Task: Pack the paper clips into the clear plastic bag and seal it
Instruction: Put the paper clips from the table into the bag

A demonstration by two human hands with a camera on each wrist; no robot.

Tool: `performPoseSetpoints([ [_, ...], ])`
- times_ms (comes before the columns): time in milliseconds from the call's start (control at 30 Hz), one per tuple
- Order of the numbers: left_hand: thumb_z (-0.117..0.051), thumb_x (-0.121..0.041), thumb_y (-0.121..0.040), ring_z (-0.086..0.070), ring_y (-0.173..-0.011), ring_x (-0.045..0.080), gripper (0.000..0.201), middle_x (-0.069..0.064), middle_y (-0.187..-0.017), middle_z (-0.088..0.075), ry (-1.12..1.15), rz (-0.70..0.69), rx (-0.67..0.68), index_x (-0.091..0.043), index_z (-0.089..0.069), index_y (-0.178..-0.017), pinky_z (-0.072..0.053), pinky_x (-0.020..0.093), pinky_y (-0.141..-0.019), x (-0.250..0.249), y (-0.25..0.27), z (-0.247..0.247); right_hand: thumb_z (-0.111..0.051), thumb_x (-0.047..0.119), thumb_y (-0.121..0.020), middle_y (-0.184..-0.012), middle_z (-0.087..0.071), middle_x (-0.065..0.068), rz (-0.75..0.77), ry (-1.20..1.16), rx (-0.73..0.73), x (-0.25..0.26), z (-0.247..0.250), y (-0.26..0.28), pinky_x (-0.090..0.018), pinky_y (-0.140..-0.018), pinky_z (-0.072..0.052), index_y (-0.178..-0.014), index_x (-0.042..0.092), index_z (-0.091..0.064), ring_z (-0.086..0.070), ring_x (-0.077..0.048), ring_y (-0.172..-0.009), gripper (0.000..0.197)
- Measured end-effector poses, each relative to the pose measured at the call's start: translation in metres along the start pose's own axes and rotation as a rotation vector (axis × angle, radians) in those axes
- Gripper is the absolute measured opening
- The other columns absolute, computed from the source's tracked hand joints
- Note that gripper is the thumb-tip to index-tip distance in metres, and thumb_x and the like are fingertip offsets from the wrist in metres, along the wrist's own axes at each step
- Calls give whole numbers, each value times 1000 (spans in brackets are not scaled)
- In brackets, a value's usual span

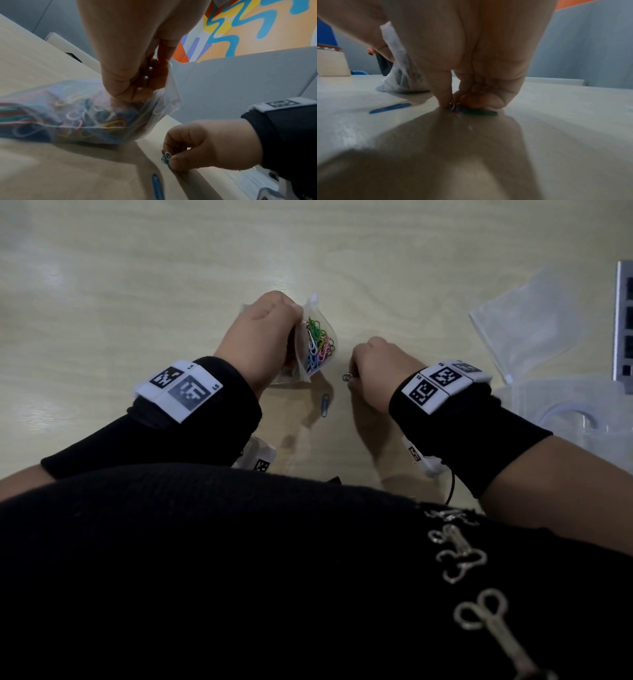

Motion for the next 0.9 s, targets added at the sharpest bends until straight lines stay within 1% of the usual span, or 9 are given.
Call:
performPoseSetpoints([
  [100,-49,-24,-73,-45,-68,23,10,0,-58,-46,-1,2,-2,-20,-45,-65,-39,37,-64,-1,0,0,-39,3,-94,-117,-46,-21,28,56,-73,5,-1,6,-38,-73,-35,-114,3,-48,-50,-38,-105,22],
  [167,-49,-25,-73,-44,-68,23,10,3,-61,-44,2,4,2,-19,-44,-66,-38,37,-63,-2,1,-1,-36,-1,-92,-115,-48,-22,51,36,-93,6,-3,8,-38,-73,-35,-114,2,-47,-52,-39,-103,25],
  [333,-49,-25,-74,-45,-63,24,12,-2,-52,-47,-23,-5,16,-19,-44,-65,-38,36,-61,-1,0,-2,-52,18,-93,-114,-60,-17,-46,-149,-88,1,5,8,-33,-80,-41,-109,8,-58,-56,-35,-105,20],
  [400,-48,-25,-75,-44,-59,22,12,-6,-48,-49,-39,-7,23,-20,-44,-65,-38,33,-60,0,-1,-2,-57,21,-90,-105,-66,-10,-127,-308,-139,-3,18,8,-27,-79,-41,-98,14,-64,-59,-30,-104,13],
  [467,-49,-27,-74,-45,-59,21,13,-2,-54,-48,-47,-1,25,-21,-45,-64,-38,33,-60,0,-1,-3,-61,20,-85,-83,-67,-3,-170,-504,-203,-3,35,11,-25,-78,-45,-77,20,-64,-62,-23,-90,9],
  [567,-49,-30,-73,-44,-58,20,12,5,-62,-47,-55,12,26,-22,-47,-64,-37,31,-60,-1,0,-5,-63,19,-81,-70,-69,-4,-156,-706,-214,6,57,18,-39,-80,-57,-59,21,-60,-64,-20,-71,22],
  [700,-50,-29,-71,-48,-63,24,11,16,-68,-52,-73,-1,15,-22,-49,-62,-38,35,-62,0,0,-5,-71,31,-81,-70,-71,0,-77,-729,-118,28,66,20,-40,-75,-60,-66,18,-69,-73,-22,-75,19],
  [800,-48,-24,-73,-48,-59,25,10,10,-59,-52,-42,-13,7,-20,-47,-64,-37,31,-56,0,-1,-1,-62,32,-86,-82,-74,-11,-25,-679,-183,37,69,21,-45,-79,-57,-82,6,-73,-72,-25,-81,28],
  [900,-48,-20,-79,-44,-52,21,16,-3,-48,-47,20,-23,-17,-19,-45,-63,-37,29,-53,2,-3,2,-53,24,-85,-89,-71,-8,-90,-721,-310,29,68,20,-45,-81,-56,-87,10,-69,-69,-26,-86,21],
])
Point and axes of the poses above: each hand's wrist, its own y-axis away from the middle knuckle, its own z-axis out of the back of the hand, x = y × z, the point moved 2 cm from there along -y, towards the middle knuckle
